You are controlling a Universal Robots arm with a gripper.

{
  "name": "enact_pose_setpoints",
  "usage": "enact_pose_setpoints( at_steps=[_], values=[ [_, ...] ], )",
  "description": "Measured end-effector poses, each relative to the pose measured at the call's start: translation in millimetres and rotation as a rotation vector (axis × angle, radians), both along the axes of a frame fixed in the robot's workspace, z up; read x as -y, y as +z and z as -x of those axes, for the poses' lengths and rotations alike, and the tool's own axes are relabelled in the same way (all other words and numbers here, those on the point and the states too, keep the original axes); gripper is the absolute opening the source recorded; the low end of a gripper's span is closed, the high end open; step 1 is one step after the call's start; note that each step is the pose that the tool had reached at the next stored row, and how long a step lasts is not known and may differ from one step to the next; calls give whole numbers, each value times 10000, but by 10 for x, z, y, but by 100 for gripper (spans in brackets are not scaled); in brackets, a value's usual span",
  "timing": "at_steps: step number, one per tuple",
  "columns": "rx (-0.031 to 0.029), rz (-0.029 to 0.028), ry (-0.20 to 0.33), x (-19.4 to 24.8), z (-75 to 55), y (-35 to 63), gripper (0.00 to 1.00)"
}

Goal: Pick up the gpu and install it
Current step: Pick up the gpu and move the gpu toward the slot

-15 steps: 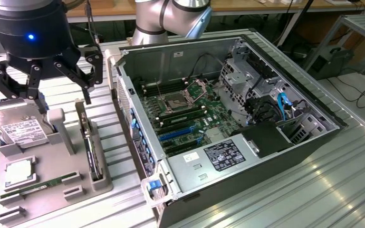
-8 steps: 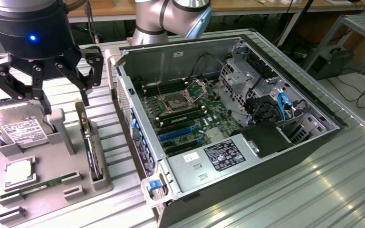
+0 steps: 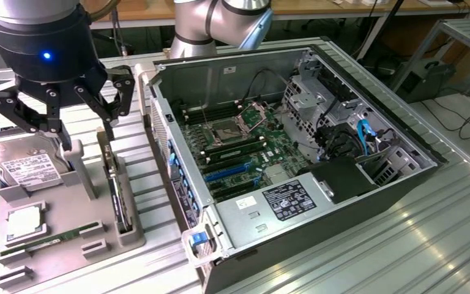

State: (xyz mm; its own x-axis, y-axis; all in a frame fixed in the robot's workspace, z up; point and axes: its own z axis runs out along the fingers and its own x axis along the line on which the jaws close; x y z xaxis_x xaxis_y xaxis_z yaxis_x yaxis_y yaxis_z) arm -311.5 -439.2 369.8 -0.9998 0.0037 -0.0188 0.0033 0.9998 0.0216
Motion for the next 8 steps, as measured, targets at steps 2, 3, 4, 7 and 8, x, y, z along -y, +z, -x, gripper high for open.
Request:
enact_pose_setpoints(
  at_steps=[2,3,4,7,8],
  values=[
    [0,18,1,1,-1,-24,57],
    [-1,20,1,1,-1,-34,57],
    [0,20,1,0,-1,-44,57],
    [-1,24,-1,0,-2,-64,57],
    [0,24,-1,0,-3,-72,57]
  ],
)
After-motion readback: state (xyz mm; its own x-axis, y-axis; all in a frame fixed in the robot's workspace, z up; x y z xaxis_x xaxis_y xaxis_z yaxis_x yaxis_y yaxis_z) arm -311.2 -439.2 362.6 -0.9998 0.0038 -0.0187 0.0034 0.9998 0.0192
